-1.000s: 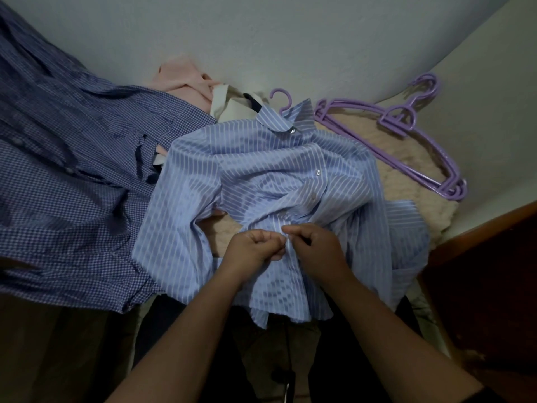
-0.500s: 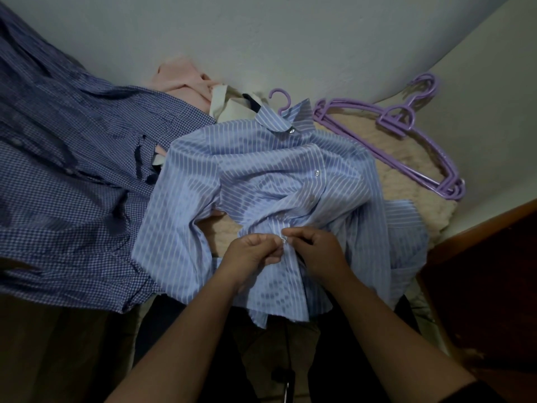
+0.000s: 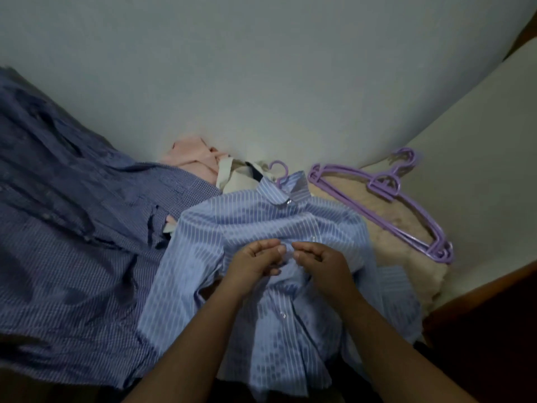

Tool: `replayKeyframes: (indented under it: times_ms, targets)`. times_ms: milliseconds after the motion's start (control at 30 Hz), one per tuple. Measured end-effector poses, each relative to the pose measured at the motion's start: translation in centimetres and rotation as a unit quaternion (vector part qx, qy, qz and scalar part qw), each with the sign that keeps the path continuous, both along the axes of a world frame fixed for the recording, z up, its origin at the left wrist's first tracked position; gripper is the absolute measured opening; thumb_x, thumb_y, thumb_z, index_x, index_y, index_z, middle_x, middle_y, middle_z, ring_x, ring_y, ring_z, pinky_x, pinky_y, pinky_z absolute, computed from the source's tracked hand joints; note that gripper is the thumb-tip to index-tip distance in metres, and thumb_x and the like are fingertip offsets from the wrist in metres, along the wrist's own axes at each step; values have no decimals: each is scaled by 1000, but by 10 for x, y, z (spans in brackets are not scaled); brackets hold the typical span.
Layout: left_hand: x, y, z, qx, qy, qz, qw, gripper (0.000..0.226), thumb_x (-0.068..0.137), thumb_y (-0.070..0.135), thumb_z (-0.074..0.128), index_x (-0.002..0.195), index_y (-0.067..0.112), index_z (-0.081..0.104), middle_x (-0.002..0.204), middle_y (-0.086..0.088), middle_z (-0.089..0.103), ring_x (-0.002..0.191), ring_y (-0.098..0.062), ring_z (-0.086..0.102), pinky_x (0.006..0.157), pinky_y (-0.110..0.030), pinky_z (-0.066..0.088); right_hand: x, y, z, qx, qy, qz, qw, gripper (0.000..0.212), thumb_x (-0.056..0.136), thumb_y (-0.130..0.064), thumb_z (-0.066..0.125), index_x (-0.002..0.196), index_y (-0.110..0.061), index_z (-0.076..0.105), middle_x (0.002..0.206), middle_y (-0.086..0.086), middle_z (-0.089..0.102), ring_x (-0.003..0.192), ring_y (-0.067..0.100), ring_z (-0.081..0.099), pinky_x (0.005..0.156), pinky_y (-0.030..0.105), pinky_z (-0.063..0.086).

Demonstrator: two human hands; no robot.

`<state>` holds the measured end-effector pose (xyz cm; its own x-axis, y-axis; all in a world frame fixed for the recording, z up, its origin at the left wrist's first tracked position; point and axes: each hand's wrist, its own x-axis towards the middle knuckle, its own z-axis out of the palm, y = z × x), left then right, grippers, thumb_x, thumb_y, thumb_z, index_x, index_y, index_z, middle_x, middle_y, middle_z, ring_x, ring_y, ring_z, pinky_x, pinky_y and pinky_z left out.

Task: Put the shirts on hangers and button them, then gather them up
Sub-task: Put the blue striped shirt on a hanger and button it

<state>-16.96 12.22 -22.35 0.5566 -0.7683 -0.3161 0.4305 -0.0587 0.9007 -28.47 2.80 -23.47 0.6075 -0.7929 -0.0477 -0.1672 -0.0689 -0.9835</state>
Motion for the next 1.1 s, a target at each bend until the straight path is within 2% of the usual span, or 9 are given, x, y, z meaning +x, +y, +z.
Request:
replayKeyframes:
  times_ms: [100,267,433,500,600,700,867,1000,1100]
  targets:
    - [15,-23,19,-13,-21,8,1000,9,87,0,63,95,5,62,71,-1,70,59,-8,65,50,-18,50,15,-23,17,-11,-4,-12,1000,13,86,-4,65,95,-14,68,91,3,68,88,15,64,82,22,50]
    - [49,-64,38,-3,-106,32,994,9,86,3,65,93,7,64,64,7,69,59,-3,62,55,-19,51,44,-66,38,-67,3,-28,997,12,87,-9,65,96,-10,72,81,-10,66,76,-2,60,70,8,47]
    - [92,-105,41,26,-242,71,967,13,86,12,69,97,5,67,70,9,68,60,6,59,56,-10,45,82,-110,55,-108,-18,-75,991,14,87,-10,64,97,-6,72,89,-1,67,73,0,58,67,0,41]
    - [105,-119,35,59,-289,74,953,20,85,19,71,100,5,68,79,5,68,68,2,60,64,-12,47,96,-126,58,-104,-22,-97,990,14,88,-11,63,97,-4,72,90,1,67,79,5,58,67,4,40]
    - [115,-134,24,113,-337,74,932,19,83,29,73,94,15,68,83,4,69,77,-9,63,75,-26,51,114,-146,48,-83,16,-102,991,13,88,-14,62,94,-6,71,96,6,68,92,15,60,80,20,44]
    - [115,-139,14,164,-374,57,911,27,83,35,72,101,17,65,84,3,68,71,-11,62,64,-22,49,123,-154,34,-79,84,-78,990,16,85,-14,62,99,-11,69,104,6,65,100,20,60,88,32,48]
    - [117,-136,12,194,-409,38,891,27,80,10,61,105,16,67,73,-6,68,57,-24,62,62,-42,57,112,-153,21,-41,123,-27,991,38,84,3,46,112,-13,66,114,12,65,92,27,61,72,31,48]
    - [111,-128,24,188,-440,3,878,27,83,-4,50,88,15,70,77,-9,68,57,-22,58,54,-30,49,98,-145,23,-58,135,50,988,54,83,12,37,127,-9,57,135,14,53,118,27,53,96,30,43]
    - [102,-121,33,187,-467,-33,864,32,85,-7,46,90,10,73,96,-8,66,83,-24,60,67,-23,44,89,-138,30,-129,183,117,968,54,81,-9,35,134,-10,50,148,17,34,138,29,31,112,32,25]
